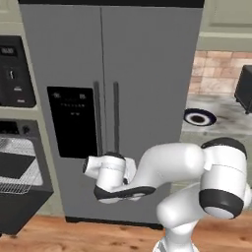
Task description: Take the baked cake out of the oven and place it on the plate for cooling. Then close the oven door.
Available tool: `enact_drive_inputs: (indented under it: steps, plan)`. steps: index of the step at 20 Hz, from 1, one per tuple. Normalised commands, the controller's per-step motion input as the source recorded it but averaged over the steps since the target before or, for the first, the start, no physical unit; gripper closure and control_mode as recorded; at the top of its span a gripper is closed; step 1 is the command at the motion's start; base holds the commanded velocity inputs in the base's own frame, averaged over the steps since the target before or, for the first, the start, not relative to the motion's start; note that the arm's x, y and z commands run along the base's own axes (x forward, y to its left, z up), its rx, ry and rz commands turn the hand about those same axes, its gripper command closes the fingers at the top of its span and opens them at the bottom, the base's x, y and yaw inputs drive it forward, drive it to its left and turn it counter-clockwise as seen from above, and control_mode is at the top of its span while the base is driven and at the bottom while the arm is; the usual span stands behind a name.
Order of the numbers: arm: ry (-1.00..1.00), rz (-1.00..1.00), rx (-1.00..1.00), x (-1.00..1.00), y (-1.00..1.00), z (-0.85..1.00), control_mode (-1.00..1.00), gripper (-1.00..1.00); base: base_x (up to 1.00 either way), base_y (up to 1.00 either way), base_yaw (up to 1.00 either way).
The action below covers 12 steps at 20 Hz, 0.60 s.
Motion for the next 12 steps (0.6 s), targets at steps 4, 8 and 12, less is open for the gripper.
enact_drive_inputs:
  steps: [4, 8, 12]
  plan:
    - [0.0, 0.0, 0.0, 0.0, 0.0, 0.0, 1.0, 1.0, -0.38, -0.88, -0.37]
    - [0.0, 0.0, 0.0, 0.0, 0.0, 0.0, 1.0, 1.0, -0.3, -0.92, -0.33]
    - [0.0, 0.0, 0.0, 0.0, 0.0, 0.0, 1.0, 1.0, -0.08, -0.89, -0.22]
